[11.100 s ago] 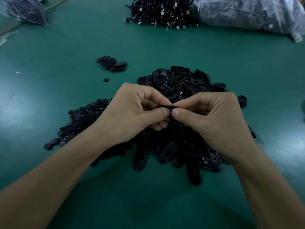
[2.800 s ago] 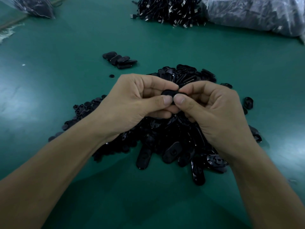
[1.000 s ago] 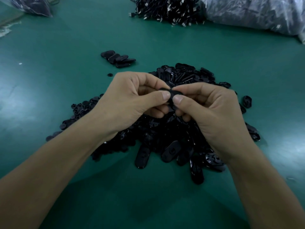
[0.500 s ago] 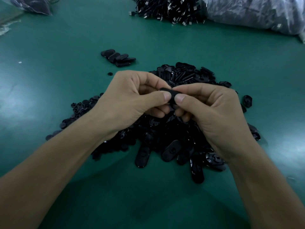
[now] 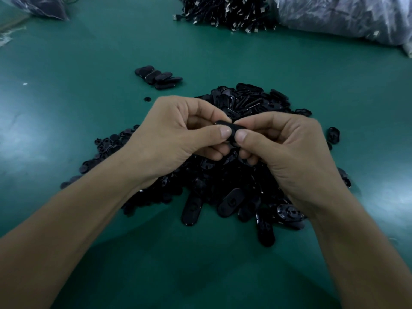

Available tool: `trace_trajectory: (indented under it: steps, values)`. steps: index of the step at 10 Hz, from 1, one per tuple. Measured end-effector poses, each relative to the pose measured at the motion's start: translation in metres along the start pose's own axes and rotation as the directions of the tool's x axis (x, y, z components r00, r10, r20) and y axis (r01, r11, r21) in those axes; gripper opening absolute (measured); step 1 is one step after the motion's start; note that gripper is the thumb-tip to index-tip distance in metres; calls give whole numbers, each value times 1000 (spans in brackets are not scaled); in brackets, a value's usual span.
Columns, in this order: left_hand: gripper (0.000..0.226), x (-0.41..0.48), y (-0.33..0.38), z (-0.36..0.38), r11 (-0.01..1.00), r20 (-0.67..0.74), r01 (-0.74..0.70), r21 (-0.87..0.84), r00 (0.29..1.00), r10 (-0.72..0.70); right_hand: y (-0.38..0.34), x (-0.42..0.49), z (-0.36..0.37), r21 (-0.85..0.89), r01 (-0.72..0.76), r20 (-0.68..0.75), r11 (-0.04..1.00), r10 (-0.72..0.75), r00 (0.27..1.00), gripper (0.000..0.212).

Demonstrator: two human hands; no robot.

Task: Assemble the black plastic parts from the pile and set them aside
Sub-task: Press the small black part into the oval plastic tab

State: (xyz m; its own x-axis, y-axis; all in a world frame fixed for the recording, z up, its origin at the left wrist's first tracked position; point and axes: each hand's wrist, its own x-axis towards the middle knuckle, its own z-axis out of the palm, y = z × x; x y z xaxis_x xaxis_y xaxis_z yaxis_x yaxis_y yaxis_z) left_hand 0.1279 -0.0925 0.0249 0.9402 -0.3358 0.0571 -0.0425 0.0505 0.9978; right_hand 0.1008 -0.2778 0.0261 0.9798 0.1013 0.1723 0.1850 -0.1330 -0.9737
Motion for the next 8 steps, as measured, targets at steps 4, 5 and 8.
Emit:
trace_trajectory:
  steps: [4,5,8]
  values:
    - [17,0,0,1,1000,-7,27,-9,1000,-27,0,0,-3,11,-19,58,1000,18,998,10]
    - [16,0,0,1,999,-10,34,-26,999,-34,0,1,-4,27,-28,61,999,26,998,12]
    - [17,0,1,1,1000,-7,27,4,1000,-27,-1,1,-1,-21,-2,39,1000,3,999,17]
